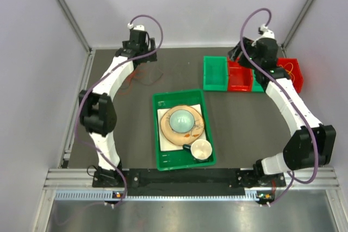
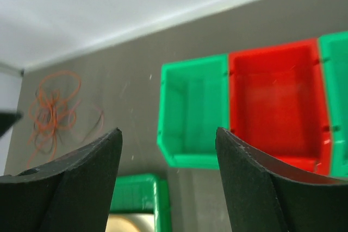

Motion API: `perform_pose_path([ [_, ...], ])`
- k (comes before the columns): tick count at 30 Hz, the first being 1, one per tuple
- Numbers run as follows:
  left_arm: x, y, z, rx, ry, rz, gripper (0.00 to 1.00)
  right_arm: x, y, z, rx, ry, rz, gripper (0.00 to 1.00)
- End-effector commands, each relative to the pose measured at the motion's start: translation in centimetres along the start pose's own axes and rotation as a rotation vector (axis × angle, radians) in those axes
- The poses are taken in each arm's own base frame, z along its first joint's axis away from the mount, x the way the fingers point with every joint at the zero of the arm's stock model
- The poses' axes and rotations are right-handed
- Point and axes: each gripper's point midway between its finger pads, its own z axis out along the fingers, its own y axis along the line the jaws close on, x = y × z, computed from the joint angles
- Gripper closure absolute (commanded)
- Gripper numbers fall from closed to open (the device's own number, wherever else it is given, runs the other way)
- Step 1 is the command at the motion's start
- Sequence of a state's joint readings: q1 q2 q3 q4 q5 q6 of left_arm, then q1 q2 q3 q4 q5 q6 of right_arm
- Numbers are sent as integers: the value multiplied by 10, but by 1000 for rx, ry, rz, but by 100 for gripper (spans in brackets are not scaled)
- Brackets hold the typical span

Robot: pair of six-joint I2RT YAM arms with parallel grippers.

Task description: Untangle the cables

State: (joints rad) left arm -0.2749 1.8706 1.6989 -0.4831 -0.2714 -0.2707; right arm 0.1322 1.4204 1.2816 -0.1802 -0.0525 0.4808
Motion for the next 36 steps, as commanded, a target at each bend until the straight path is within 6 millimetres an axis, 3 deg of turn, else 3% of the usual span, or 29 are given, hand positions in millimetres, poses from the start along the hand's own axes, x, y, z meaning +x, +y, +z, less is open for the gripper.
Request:
perform_pose_path([
  [1,11,-15,37,16,68,56,1,25,17,3,-21,56,2,31],
  [4,20,-28,62,44,86,63,1,34,17,2,-18,77,3,30],
  [5,35,-31,77,44,120,69,2,37,16,2,-15,84,7,30],
  [7,37,-34,89,37,126,64,4,38,18,0,-23,82,15,30],
  [8,50,-33,100,30,155,70,6,40,19,-1,-29,89,16,30],
  [10,54,-38,109,43,162,62,18,41,21,-2,-36,93,18,30],
  [11,58,-42,113,63,170,58,30,42,21,-5,-36,91,17,30],
  [12,57,-47,114,87,168,49,81,42,21,-5,-34,89,17,30],
  [13,55,-49,113,93,167,45,100,41,21,-6,-35,87,20,30],
  [16,34,-54,99,127,147,44,100,40,22,-8,-36,88,20,30],
  [19,-12,-71,57,241,68,21,100,37,26,-8,-54,81,31,30],
  [20,-43,-75,28,286,-7,5,100,36,29,-8,-68,77,35,30],
  [22,-71,-95,-14,429,-65,-20,100,35,32,-7,-78,76,51,30],
  [23,-101,-99,-48,482,-148,-43,100,37,33,-7,-86,83,55,30],
  [25,-128,-104,-85,558,-229,-59,100,37,39,-6,-108,87,68,30],
  [26,-150,-106,-118,608,-299,-73,100,37,41,-6,-115,88,71,30],
  [31,-195,-109,-206,751,-469,-97,100,41,49,-7,-147,96,82,30],
  [36,-214,-124,-263,933,-528,-132,100,44,60,-7,-198,92,93,30],
])
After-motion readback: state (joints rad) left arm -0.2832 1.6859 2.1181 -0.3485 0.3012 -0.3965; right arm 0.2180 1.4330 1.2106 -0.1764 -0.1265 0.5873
